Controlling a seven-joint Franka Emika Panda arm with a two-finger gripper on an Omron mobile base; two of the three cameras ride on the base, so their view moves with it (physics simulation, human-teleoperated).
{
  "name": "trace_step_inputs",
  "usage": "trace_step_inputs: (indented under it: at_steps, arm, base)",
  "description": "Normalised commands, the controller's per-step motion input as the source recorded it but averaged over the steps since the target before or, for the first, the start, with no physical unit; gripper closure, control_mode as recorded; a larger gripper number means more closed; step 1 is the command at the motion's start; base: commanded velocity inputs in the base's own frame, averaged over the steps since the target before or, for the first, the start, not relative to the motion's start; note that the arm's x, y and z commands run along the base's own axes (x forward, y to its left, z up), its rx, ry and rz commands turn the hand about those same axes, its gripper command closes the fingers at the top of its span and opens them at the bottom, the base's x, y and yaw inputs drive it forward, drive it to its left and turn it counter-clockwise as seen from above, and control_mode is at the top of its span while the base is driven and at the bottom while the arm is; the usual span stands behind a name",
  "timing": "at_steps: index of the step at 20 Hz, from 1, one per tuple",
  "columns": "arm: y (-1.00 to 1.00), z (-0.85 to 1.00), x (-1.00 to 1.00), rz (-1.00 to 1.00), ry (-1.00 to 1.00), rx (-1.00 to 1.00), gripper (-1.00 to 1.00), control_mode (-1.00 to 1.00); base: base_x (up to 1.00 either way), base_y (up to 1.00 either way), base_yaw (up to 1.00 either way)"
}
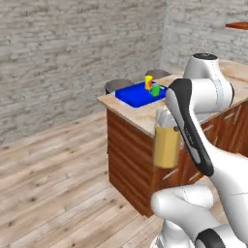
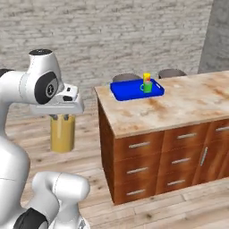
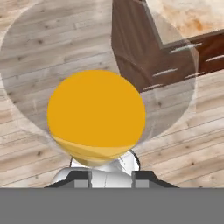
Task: There is a tray on the dining counter. Grab the cup, mug, and pitcher and place them on the tray. The pitcher may be placed next to the tray if it cannot fit the tray.
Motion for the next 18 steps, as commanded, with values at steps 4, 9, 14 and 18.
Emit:
trace_step_inputs:
  at_steps: [4,9,14,18]
  arm:
    - [0.0,0.0,0.0,0.0,0.0,0.0,1.0,1.0]
    - [0.0,0.0,0.0,0.0,0.0,0.0,1.0,1.0]
    - [0.0,0.0,0.0,0.0,0.0,0.0,1.0,1.0]
    - [0.0,0.0,0.0,0.0,0.0,0.0,1.0,1.0]
  base:
    - [0.0,0.91,-0.94]
    - [0.0,1.0,-0.86]
    - [0.0,1.0,-0.81]
    - [0.0,1.0,-0.77]
